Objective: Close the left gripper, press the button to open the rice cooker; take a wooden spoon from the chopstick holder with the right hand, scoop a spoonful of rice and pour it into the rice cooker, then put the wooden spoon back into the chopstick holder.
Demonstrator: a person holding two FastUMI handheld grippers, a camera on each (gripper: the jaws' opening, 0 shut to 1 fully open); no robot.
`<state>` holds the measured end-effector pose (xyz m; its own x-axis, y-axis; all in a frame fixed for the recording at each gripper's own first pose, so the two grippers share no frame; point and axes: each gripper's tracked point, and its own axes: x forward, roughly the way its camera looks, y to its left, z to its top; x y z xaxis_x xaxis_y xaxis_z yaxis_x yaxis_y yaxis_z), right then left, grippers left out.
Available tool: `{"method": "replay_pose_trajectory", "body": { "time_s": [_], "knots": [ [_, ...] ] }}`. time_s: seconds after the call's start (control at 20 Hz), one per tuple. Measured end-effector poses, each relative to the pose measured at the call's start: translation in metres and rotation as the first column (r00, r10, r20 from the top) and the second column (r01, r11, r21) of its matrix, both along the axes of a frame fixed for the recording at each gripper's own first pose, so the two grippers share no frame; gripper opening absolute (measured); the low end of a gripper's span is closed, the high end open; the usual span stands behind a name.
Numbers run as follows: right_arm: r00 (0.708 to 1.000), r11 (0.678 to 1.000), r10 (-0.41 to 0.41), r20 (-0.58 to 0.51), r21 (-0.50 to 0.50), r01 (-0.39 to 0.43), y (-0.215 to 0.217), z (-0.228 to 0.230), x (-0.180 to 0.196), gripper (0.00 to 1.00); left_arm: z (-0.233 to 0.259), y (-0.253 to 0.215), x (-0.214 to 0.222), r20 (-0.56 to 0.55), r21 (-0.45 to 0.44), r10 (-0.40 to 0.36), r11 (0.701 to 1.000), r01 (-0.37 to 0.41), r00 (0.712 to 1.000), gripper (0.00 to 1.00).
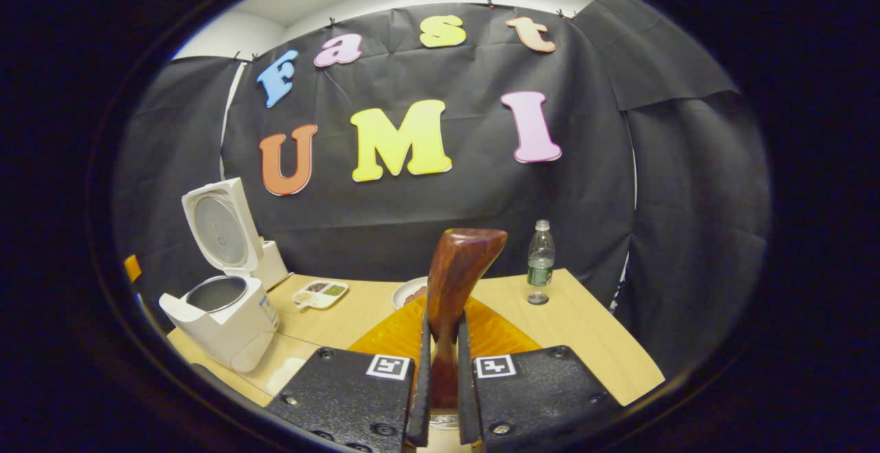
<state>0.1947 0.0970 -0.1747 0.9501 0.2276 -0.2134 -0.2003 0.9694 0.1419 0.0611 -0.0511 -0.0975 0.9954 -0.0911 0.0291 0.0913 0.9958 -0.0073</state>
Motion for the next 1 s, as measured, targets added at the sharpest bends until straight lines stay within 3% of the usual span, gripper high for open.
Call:
{"method": "replay_pose_trajectory", "body": {
  "time_s": [0.15,0.25,0.35,0.45,0.6,1.0],
  "knots": [
    [1.0,1.0,-0.017,-0.024,0.018,0.017,-0.008,-0.014,0.008,0.23,-0.002,0.002,0.004,-0.015,-0.006,0.004,1.0,-0.004,1.0,0.96],
    [0.994,0.994,-0.102,0.024,-0.03,0.103,-0.03,-0.007,0.014,0.65,0.0,0.005,0.007,-0.01,-0.007,0.011,1.0,-0.011,1.0,0.96],
    [0.986,0.988,-0.149,0.069,-0.039,0.152,-0.043,0.011,0.011,0.82,0.005,0.011,0.01,-0.006,-0.001,0.019,1.0,-0.019,1.0,0.96],
    [0.979,0.983,-0.176,0.099,-0.035,0.18,-0.047,0.023,-0.001,0.92,0.01,0.015,0.012,0.003,0.009,0.025,1.0,-0.025,1.0,0.96],
    [0.974,0.979,-0.193,0.123,-0.036,0.198,-0.048,0.036,-0.025,0.99,0.013,0.021,0.019,0.0,0.002,0.019,1.0,-0.019,1.0,0.96],
    [0.959,0.987,-0.142,0.246,-0.039,0.156,-0.038,0.061,-0.112,0.99,0.058,0.044,0.043,0.028,-0.03,-0.017,0.999,0.018,0.999,0.95]
  ]
}}
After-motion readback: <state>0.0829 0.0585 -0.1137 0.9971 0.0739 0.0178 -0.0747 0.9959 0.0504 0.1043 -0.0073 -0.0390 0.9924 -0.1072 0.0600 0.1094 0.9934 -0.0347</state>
